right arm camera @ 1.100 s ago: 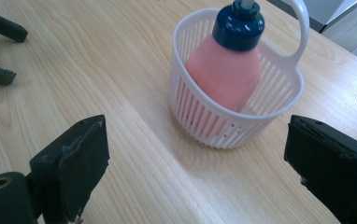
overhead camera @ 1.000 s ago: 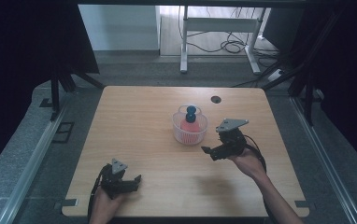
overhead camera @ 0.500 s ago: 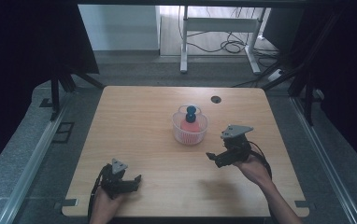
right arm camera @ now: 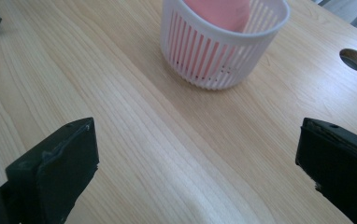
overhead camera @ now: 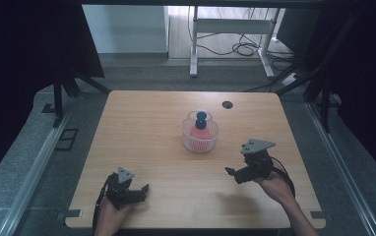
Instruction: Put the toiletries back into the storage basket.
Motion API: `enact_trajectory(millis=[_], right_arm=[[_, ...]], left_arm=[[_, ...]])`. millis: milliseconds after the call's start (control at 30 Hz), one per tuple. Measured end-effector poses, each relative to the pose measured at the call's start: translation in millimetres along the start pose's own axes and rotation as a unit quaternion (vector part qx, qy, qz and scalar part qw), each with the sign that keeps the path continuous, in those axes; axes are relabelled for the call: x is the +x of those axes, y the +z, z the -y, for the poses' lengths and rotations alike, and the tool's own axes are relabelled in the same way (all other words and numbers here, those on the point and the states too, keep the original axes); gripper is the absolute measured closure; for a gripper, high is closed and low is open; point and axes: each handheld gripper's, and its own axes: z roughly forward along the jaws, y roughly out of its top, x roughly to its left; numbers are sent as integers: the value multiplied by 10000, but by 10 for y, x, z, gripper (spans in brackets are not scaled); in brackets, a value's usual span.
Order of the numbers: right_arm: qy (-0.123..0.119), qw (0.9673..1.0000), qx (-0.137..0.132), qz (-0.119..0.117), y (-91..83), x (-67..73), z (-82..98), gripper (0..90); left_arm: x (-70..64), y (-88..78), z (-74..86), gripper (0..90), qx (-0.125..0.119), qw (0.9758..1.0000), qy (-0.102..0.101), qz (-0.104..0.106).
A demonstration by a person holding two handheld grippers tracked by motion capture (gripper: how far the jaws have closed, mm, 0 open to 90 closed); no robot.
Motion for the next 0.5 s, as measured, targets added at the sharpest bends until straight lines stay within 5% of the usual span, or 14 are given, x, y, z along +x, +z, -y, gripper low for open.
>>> enact_trajectory(millis=[500], right_arm=[[188,9998,47,94,-85,16,282,0]], left_arm=[[-4,-1,0,106,8,10000,-14,-9]])
